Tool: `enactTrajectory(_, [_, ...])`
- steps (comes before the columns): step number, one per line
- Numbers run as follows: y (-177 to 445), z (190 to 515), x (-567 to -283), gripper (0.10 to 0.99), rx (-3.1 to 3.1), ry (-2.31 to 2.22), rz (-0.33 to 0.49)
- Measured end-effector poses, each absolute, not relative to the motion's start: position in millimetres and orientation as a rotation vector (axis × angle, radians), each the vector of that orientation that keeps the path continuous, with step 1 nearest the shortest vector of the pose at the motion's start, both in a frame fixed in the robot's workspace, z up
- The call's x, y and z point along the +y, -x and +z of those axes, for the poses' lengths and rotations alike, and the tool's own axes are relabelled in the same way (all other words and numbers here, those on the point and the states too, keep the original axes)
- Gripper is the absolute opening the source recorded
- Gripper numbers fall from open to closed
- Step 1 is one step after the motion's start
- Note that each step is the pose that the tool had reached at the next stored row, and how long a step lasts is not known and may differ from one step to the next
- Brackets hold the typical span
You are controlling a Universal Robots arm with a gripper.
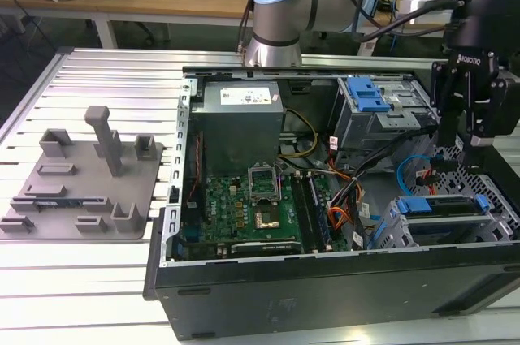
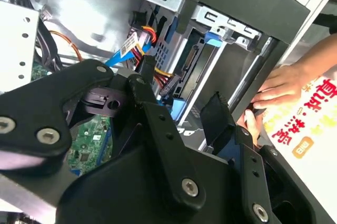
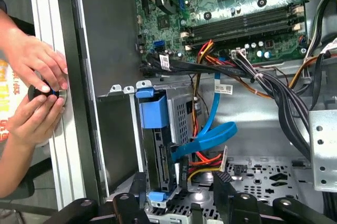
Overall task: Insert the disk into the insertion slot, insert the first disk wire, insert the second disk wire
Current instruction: 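Insert the first disk wire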
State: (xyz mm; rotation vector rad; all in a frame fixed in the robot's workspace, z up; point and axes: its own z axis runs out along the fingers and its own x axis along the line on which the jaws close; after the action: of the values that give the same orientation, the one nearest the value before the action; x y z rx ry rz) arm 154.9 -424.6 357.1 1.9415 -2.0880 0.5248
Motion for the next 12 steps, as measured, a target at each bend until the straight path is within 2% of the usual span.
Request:
enactTrajectory(4, [-150, 352, -424, 0.608, -2.080, -1.934, 0.542])
enactTrajectory(6, [-151, 350, -424, 0.467, -2.079, -1.933, 0.545])
enactTrajectory(9, [-150, 347, -423, 0.467, -2.077, -1.931, 0.551])
enactTrajectory(10, [-150, 346, -423, 0.451, -2.077, -1.929, 0.554])
enactTrajectory(11, [-150, 346, -423, 0.376, -2.076, -1.928, 0.558])
enactTrajectory(12, [-150, 346, -422, 0.376, -2.079, -1.928, 0.569])
